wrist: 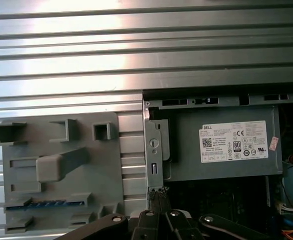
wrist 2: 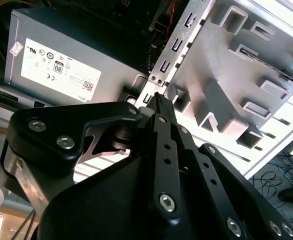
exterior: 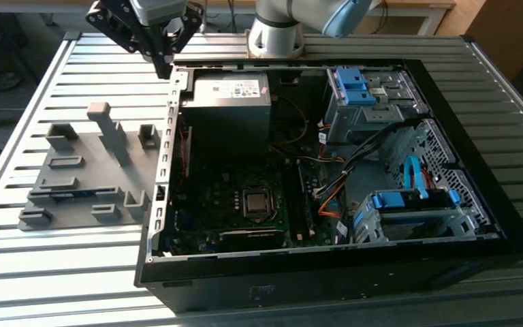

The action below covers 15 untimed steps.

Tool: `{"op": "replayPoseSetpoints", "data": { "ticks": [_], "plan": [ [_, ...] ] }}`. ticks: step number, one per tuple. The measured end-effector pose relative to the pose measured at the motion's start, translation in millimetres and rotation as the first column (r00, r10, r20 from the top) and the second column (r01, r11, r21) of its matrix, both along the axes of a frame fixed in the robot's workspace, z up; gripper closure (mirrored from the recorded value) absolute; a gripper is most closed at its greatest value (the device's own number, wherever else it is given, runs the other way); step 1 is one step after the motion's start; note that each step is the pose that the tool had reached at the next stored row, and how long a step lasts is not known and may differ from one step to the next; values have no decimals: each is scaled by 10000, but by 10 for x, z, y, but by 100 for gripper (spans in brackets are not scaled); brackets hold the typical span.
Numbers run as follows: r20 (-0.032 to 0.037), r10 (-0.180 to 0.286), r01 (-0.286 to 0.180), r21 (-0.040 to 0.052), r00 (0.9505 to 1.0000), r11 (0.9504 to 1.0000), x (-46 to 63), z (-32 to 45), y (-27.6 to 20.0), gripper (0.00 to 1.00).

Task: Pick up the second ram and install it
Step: 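Reach for the second ram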

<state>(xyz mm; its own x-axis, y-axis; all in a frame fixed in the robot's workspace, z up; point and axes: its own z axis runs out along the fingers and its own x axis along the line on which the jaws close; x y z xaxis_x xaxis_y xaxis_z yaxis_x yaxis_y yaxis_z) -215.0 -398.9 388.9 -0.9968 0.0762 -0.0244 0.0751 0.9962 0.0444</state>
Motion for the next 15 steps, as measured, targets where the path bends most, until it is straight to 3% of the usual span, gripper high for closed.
{"op": "replayPoseSetpoints", "data": {
  "ticks": [15],
  "plan": [
    [0,0,0,0,10000,10000,-87,-4,0,89]
  ]
}}
